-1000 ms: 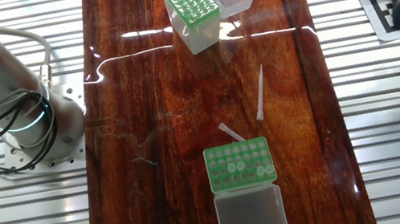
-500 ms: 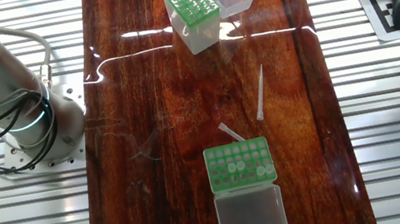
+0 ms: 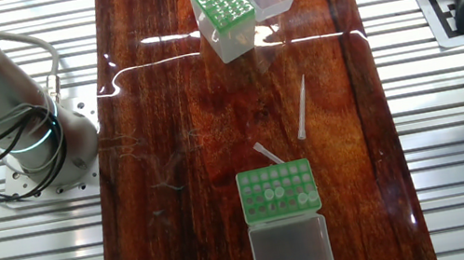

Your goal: Transfer all large pipette tips from one holder to another

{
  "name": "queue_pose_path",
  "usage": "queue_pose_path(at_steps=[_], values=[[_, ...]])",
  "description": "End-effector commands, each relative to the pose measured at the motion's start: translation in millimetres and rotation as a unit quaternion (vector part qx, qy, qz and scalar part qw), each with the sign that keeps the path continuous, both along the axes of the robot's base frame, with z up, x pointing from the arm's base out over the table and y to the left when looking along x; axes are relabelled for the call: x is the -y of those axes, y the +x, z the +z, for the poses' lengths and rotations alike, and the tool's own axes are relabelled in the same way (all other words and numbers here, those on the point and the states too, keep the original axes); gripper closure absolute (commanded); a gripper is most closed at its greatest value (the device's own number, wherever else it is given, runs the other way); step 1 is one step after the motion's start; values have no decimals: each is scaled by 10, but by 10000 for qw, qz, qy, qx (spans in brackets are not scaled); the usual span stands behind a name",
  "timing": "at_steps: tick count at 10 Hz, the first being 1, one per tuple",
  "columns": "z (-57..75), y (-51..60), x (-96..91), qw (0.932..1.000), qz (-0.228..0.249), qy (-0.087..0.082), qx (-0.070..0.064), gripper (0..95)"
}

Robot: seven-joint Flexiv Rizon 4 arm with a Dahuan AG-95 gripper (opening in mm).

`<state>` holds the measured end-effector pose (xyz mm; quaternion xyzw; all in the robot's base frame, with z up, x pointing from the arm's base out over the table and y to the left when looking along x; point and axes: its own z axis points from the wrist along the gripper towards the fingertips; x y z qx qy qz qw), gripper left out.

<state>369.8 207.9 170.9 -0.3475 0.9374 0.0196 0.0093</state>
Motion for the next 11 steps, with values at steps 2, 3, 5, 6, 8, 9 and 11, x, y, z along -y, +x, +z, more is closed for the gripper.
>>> queue_pose_path(at_steps=[2, 3, 5, 6, 8, 9, 11], values=[[-56, -20, -5, 10000, -28, 2, 25, 760], [-69, -21, -9, 10000, -28, 6, 27, 760], [-101, -28, -40, 10000, -38, 5, 38, 760], [-110, -27, -56, 10000, -47, 1, 39, 760], [-112, -28, -59, 10000, -46, 2, 37, 760], [-116, -29, -61, 10000, -42, -1, 38, 760], [-120, -31, -65, 10000, -44, 13, 38, 760]])
